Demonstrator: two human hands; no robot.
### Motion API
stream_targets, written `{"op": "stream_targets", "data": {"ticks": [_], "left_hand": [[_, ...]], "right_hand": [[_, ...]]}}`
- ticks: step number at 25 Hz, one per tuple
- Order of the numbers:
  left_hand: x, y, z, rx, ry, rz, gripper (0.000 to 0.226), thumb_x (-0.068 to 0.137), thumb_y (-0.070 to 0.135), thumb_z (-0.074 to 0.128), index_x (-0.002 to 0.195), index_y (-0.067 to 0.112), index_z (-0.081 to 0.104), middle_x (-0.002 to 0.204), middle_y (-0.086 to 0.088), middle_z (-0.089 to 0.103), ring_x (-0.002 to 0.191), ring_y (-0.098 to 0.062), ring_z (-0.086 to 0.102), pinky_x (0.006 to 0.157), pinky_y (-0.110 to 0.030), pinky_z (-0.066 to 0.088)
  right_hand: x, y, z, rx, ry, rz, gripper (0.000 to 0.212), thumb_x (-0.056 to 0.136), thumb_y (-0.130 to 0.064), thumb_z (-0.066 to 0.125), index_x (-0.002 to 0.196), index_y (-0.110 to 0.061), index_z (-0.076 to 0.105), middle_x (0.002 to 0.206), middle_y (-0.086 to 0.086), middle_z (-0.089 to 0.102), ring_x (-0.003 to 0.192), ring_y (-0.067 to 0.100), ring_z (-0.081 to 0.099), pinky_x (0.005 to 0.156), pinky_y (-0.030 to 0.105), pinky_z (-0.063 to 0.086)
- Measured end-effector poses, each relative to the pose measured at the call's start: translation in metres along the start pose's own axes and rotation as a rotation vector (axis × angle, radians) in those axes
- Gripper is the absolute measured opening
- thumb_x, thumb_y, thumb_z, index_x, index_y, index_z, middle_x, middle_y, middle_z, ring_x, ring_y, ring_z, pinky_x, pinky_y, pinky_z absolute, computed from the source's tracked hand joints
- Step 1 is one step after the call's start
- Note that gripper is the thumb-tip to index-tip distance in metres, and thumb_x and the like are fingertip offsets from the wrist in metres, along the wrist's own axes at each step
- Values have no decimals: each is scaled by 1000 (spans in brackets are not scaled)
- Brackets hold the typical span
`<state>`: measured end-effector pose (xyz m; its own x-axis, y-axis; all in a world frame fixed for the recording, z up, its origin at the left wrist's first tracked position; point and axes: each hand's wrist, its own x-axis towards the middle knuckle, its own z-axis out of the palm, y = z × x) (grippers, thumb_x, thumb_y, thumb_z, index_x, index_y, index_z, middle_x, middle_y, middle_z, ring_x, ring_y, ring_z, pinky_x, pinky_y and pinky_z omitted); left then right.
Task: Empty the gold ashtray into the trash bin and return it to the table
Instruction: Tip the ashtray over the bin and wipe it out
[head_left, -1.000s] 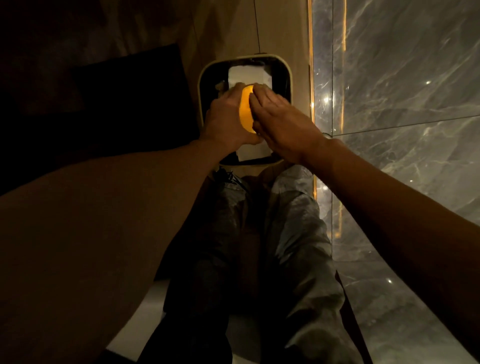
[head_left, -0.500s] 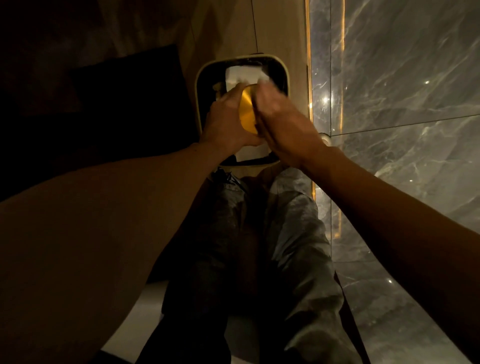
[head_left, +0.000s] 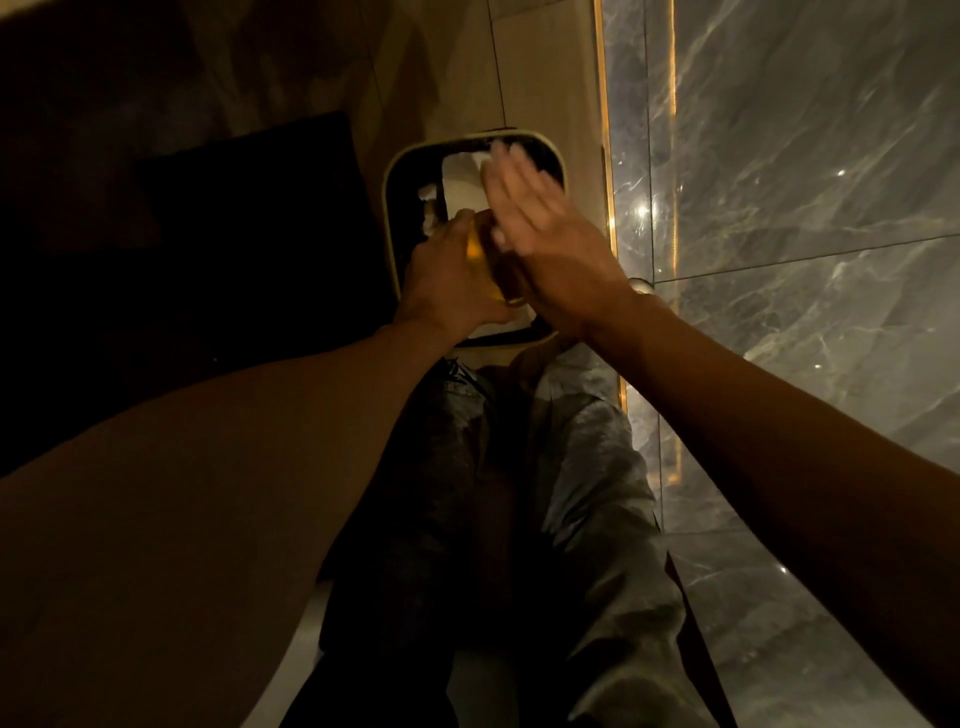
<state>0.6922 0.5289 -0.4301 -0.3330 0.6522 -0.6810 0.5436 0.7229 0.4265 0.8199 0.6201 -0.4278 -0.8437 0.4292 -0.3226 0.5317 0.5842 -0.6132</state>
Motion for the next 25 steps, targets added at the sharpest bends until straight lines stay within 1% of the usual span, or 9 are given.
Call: {"op": "stream_targets", "data": {"ticks": [2,5,9,13,17,18,21,23,25], "left_hand": [[2,2,-1,-15,10,0,102,43,48,93,131,19,50,128,-3,65,117,-23,61,95,-38,53],[2,3,-4,42,3,5,105,46,44,94,137,18,49,133,-5,63,122,-23,59,99,-35,50],[0,3,-6,-21,20,12,89,46,43,92,124,21,55,121,-1,67,112,-22,63,93,-38,54],[1,3,-6,43,-3,-9,102,47,44,93,136,20,49,132,-4,63,121,-25,59,99,-36,50],[-3,4,-7,-10,7,14,98,41,51,89,128,22,53,123,-2,67,114,-24,63,93,-43,54],[-2,7,-8,-22,9,25,96,42,49,90,127,21,54,122,-2,67,113,-24,63,93,-43,54],[-1,14,-8,26,-49,25,91,49,40,94,127,16,54,123,-4,66,114,-24,61,96,-38,52],[-1,12,-8,12,-45,-21,97,46,46,92,130,19,51,126,-3,65,118,-24,60,98,-41,52],[-2,12,-11,4,-13,-33,106,44,50,91,137,19,48,131,-4,63,121,-25,59,99,-43,51]], "right_hand": [[0,-3,-2,38,110,42,52,104,-18,32,149,3,18,159,24,19,149,37,15,122,47,19],[-11,8,10,34,-167,-12,57,103,-26,35,151,0,16,160,23,16,149,38,12,120,51,22],[-5,5,7,54,4,62,55,104,-26,31,151,-1,15,160,21,14,150,34,10,123,46,14],[-11,6,16,74,-137,-22,56,103,-25,35,151,-1,17,160,23,16,149,37,13,121,49,22],[-1,-7,1,88,194,120,52,103,-18,32,150,1,19,159,23,18,149,35,14,123,41,14],[-2,-7,3,82,173,100,52,103,-17,33,149,1,20,159,24,19,149,36,16,123,43,15],[-11,4,15,86,-180,-6,55,103,-22,35,151,-1,19,159,23,19,149,37,14,121,49,20],[-9,8,11,178,-153,24,55,103,-26,33,151,-2,18,159,24,17,149,37,14,121,44,19],[-7,3,0,402,-87,196,56,104,-29,33,152,-6,14,159,22,18,148,34,19,117,35,21]]}}
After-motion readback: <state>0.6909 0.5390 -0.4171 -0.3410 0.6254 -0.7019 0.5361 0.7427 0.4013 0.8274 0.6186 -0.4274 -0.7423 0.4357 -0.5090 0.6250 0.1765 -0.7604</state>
